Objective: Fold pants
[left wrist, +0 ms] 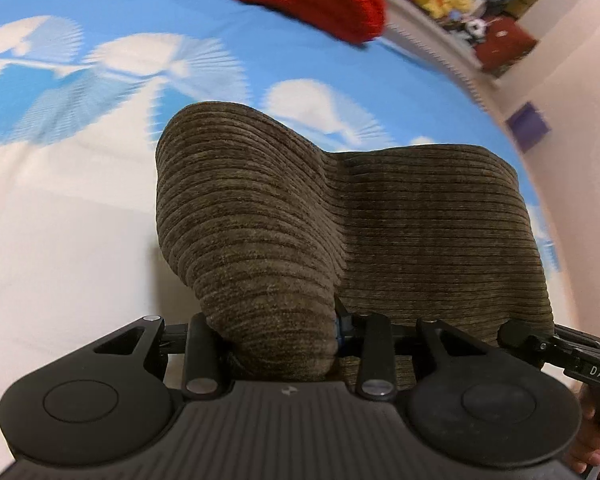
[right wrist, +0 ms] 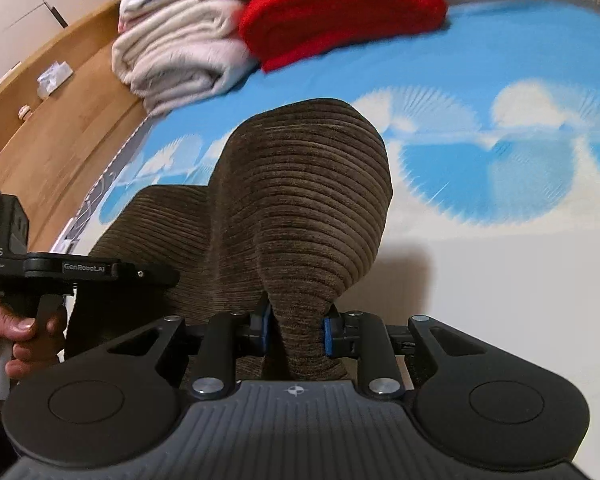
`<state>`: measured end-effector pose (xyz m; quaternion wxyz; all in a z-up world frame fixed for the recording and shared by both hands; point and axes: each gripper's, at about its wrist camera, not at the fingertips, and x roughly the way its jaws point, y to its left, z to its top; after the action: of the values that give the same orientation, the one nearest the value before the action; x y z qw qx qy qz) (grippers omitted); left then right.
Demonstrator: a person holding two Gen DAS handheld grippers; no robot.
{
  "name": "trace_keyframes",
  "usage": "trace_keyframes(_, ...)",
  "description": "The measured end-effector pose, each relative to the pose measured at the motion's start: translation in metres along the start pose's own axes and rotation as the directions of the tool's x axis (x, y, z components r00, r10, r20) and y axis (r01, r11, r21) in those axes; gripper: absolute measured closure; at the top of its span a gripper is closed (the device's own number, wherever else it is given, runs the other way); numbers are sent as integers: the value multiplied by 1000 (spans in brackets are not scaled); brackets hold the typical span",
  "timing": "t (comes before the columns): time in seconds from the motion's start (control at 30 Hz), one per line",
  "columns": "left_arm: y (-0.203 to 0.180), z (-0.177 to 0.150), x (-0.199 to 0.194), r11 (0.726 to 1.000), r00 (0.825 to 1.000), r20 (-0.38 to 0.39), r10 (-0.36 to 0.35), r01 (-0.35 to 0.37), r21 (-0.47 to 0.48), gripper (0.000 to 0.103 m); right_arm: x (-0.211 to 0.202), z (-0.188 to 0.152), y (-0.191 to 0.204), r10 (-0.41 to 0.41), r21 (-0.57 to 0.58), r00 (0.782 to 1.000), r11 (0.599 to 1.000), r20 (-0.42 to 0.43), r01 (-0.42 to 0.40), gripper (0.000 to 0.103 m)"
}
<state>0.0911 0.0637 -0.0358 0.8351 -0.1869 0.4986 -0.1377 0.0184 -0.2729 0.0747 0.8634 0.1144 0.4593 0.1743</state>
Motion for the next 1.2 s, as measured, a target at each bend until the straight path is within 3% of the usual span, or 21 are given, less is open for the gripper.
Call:
trace_keyframes(0.2,-70,7,36,994,995,12,-103,102,49,63,-50,22,-67,-58,-2,997,998,57,58,79)
trace_keyframes(0.3,-87,10,58,992,993,-2,-120,120,40,56,-58,19,-105,-80,41,993,996,84,77,78)
trace_keyframes(0.33,-87,12,66,994,994,-17,-104,104,26,49,-56,16,-119,-91,50,992,995,89,87,75)
trace_keyframes(0.4,-89,12,76,998,999,-28,27,-26,53,48,-46,9,-148,-182,121,981,977,70,173,61)
trace_keyframes(0.47,-94,13,76,980,987,19,158,-159,117,49,-41,6,-173,-362,204,932,915,37,347,60)
trace_keyframes(0.5,-95,11,72,975,985,31,170,-173,137,50,-42,7,-179,-395,228,918,898,43,376,60)
trace_keyframes(0.57,-98,10,66,980,992,31,122,-125,152,54,-49,9,-185,-347,240,935,916,68,323,60)
trace_keyframes(0.63,-109,5,59,971,998,19,64,-67,230,55,-47,8,-178,-273,178,960,950,66,258,60)
trace_keyframes(0.73,-130,-17,67,919,997,-75,25,7,393,58,-31,2,-165,-183,61,983,981,0,183,60)
trace_keyframes(0.8,-129,-33,88,890,984,-163,68,13,455,61,-15,-3,-156,-131,2,988,991,-85,131,60)
trace_keyframes(0.87,-126,-52,113,865,960,-217,176,-46,499,64,6,-15,-148,-128,-83,973,990,-191,114,60)
trace_keyframes(0.9,-125,-62,123,849,948,-237,212,-58,526,64,16,-23,-147,-148,-128,954,985,-259,117,62)
trace_keyframes(0.97,-130,-64,120,833,949,-224,221,-64,550,64,35,-38,-144,-212,-223,912,965,-352,139,61)
trace_keyframes(1.07,-132,-53,107,865,961,-201,190,-67,497,63,34,-23,-140,-208,-197,927,969,-313,151,60)
trace_keyframes(1.2,-138,-43,96,871,977,-90,193,-128,475,59,15,5,-145,-200,-79,973,978,-112,192,60)
